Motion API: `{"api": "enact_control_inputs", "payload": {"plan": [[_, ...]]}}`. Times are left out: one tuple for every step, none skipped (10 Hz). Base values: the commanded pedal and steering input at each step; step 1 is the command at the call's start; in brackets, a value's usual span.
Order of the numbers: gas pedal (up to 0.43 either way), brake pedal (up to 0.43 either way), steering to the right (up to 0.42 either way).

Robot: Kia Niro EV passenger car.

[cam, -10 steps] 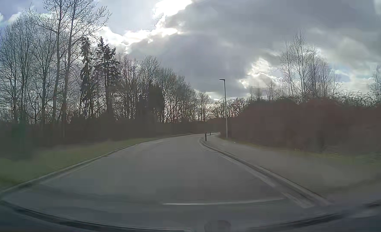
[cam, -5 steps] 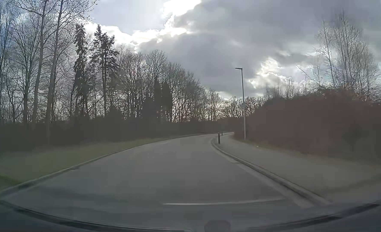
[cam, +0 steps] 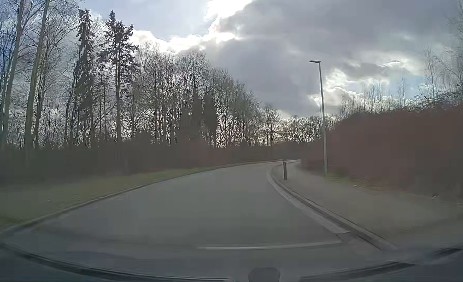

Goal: Follow the waypoints while adhering to traffic rules and regulations

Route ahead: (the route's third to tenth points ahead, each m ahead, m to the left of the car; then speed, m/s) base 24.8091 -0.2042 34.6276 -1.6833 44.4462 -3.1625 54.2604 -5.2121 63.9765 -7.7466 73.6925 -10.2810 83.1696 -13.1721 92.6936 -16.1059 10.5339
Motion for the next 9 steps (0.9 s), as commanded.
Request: {"api": "enact_control_inputs", "payload": {"plan": [[0.138, 0.000, -0.008], [0.138, 0.000, -0.006], [0.138, 0.000, -0.005], [0.138, 0.000, -0.001], [0.138, 0.000, 0.006], [0.138, 0.000, 0.009], [0.138, 0.000, 0.007], [0.138, 0.000, 0.006], [0.138, 0.000, 0.011]]}}
